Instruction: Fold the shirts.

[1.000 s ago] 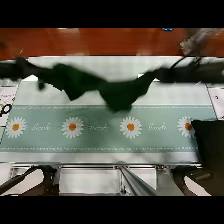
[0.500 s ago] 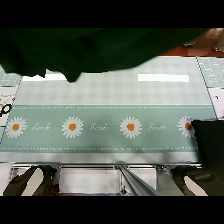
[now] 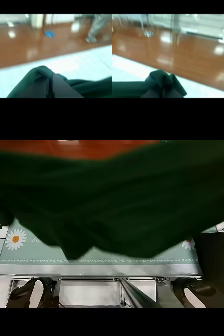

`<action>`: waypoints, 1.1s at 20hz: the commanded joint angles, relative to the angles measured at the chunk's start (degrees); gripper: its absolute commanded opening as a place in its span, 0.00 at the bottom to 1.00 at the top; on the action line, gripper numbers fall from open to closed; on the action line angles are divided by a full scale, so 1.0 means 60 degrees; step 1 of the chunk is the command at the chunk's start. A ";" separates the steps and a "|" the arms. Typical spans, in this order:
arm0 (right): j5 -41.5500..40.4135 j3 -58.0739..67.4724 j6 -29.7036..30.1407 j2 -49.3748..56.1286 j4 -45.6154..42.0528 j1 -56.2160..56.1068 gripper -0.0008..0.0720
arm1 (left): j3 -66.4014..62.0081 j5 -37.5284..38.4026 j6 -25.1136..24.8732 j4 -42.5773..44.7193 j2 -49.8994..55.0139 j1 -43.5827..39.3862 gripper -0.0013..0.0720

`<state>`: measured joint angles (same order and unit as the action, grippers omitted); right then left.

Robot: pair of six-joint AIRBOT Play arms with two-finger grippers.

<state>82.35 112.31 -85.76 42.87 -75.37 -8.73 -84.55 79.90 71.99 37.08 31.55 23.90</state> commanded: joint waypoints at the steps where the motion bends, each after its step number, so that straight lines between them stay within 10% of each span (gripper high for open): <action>1: 0.0295 -0.1013 -0.0055 -0.0047 -0.0295 0.0007 0.04 | 0.2798 0.0550 0.0127 0.0025 -0.0310 -0.0051 0.05; 8: -0.1763 -0.4018 0.0160 0.2798 -0.0368 0.0011 0.04 | 0.8051 -0.2393 -0.1366 0.0033 0.2477 -0.1410 0.05; 13: -0.3876 -0.2670 0.0138 0.6863 0.0208 0.0055 0.05 | 0.6065 -0.5045 -0.1421 0.0029 0.6553 -0.2670 0.05; 18: -0.3814 -0.1122 -0.0710 0.9570 0.0372 0.0594 0.05 | 0.2820 -0.4138 -0.1377 0.0029 0.9788 -0.2852 0.08; 19: -0.3847 -0.1122 -0.0940 0.9745 0.0535 0.0743 0.06 | 0.2430 -0.3708 -0.1377 0.0036 1.0120 -0.2852 0.33; 20: -0.3781 -0.1122 -0.1002 0.9828 0.0845 0.0907 0.35 | 0.2091 -0.3187 -0.1348 0.0109 1.0353 -0.2827 0.70; 21: -0.3519 -0.1107 -0.0641 0.9839 0.1169 0.1082 0.57 | 0.1749 -0.2535 -0.1348 0.0535 1.0469 -0.2725 0.71; 22: -0.2922 -0.0973 -0.0521 0.9828 0.1279 0.1311 0.57 | 0.1351 -0.1803 -0.0925 0.1439 1.0491 -0.2528 0.71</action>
<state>60.95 104.75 -89.34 98.98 -71.22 -3.55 -69.56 59.55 63.99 39.05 90.11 7.70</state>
